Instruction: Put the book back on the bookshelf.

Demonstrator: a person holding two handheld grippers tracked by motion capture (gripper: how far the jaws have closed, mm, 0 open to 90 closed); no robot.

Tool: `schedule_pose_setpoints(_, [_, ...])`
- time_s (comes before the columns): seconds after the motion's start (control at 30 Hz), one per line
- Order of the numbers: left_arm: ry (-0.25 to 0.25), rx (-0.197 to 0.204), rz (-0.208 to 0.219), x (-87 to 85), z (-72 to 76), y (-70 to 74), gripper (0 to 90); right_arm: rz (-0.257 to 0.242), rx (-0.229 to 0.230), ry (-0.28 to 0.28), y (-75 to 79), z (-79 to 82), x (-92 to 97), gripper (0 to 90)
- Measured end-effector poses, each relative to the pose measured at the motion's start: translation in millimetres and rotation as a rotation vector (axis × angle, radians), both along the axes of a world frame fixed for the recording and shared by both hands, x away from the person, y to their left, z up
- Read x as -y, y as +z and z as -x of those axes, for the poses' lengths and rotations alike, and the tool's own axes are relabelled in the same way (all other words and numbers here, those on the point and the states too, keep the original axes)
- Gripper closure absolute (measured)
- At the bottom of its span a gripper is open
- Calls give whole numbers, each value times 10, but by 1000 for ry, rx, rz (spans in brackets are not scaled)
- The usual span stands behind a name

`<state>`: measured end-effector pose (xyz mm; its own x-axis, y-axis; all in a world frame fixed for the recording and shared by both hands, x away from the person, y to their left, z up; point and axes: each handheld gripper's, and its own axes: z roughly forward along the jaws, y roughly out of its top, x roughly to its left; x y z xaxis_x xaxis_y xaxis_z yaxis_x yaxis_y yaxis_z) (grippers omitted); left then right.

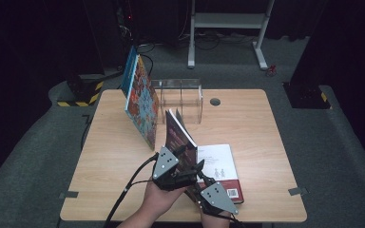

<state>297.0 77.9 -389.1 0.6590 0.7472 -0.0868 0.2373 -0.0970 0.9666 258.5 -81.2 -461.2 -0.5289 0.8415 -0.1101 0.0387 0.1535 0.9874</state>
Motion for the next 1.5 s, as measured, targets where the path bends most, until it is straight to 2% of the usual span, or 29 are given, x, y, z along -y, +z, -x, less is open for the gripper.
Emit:
schedule_pose_setpoints(0.13, [15,-1,-6,6,8,4,266,4,9,7,-8,-5,8,805])
schedule_pose_setpoints(0.17, [22,3,-14,11,17,5,264,29,30,1,-11,3,-13,802])
schedule_pose_setpoints(0.33, [26,4,-16,9,32,7,247,61,55,3,-19,17,-37,799])
schedule_pose_setpoints(0.5, [39,10,-24,-6,54,7,262,71,62,9,-22,24,-48,797])
schedule_pose_setpoints(0.67, [47,30,-29,-77,101,-19,311,75,69,37,-25,38,-68,793])
schedule_pose_setpoints(0.73, [55,41,-32,-164,132,-49,340,78,77,47,-31,44,-95,793])
schedule_pose_setpoints(0.83, [57,33,-21,-244,148,-94,362,84,83,62,-39,61,-142,790])
schedule_pose_setpoints(0.9, [55,40,-28,-275,153,-115,364,94,92,65,-43,76,-173,788])
schedule_pose_setpoints(0.97, [55,44,-37,-281,155,-114,366,97,91,65,-43,80,-183,787])
schedule_pose_setpoints(1.27, [49,42,-27,-317,171,-125,381,96,91,69,-46,96,-211,781])
schedule_pose_setpoints(1.5, [52,48,-29,-308,187,-125,427,86,81,73,-41,83,-210,767])
